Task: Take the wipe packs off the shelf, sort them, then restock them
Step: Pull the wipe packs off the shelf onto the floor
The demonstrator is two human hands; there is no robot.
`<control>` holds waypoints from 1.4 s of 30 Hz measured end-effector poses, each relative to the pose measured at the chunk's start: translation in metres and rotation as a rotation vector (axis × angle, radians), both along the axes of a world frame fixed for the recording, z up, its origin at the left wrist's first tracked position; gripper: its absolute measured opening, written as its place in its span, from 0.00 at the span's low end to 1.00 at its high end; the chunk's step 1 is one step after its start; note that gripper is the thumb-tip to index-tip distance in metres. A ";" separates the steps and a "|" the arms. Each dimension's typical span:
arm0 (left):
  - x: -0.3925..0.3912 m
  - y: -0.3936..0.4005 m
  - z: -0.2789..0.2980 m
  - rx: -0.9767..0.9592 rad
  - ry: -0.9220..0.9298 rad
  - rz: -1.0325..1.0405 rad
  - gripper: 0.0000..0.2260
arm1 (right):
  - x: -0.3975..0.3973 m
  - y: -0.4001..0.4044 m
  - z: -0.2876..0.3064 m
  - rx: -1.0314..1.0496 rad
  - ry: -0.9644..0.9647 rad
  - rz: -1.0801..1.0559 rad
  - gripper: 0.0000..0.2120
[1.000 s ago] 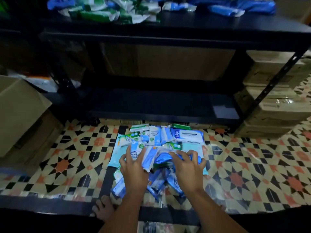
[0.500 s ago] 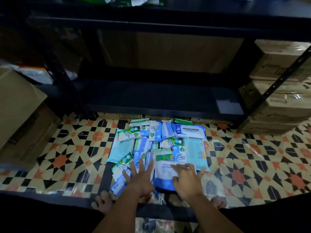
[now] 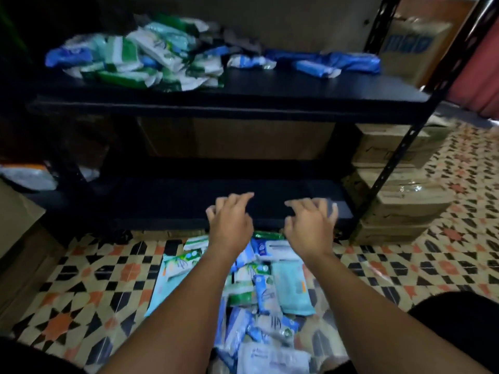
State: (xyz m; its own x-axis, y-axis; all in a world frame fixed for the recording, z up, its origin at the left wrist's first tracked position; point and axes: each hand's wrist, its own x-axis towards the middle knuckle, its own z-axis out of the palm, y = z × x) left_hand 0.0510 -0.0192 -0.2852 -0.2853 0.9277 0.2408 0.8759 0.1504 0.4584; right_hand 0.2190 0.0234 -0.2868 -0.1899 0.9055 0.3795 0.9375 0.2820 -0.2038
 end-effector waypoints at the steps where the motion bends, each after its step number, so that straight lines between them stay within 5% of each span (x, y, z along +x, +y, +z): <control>1: 0.003 0.013 0.019 0.105 0.020 -0.013 0.23 | 0.002 0.013 0.018 0.098 0.005 -0.015 0.15; 7: 0.010 0.094 0.136 0.515 0.143 -0.087 0.17 | 0.004 0.092 0.142 0.421 0.080 -0.063 0.13; 16: -0.011 0.212 0.238 0.276 0.262 0.008 0.20 | -0.006 0.200 0.225 0.269 -0.026 -0.073 0.23; 25: -0.033 0.331 0.237 -0.030 0.182 0.125 0.31 | -0.044 0.315 0.217 0.035 -0.132 -0.067 0.35; 31: -0.053 0.366 0.218 -0.178 0.230 0.264 0.42 | -0.062 0.362 0.212 -0.068 -0.203 -0.083 0.35; 38: -0.063 0.381 0.218 -0.255 0.236 0.241 0.42 | -0.068 0.391 0.219 -0.171 -0.269 -0.084 0.34; 42: -0.067 0.387 0.220 -0.234 0.266 0.242 0.36 | -0.076 0.403 0.223 -0.124 -0.253 -0.029 0.26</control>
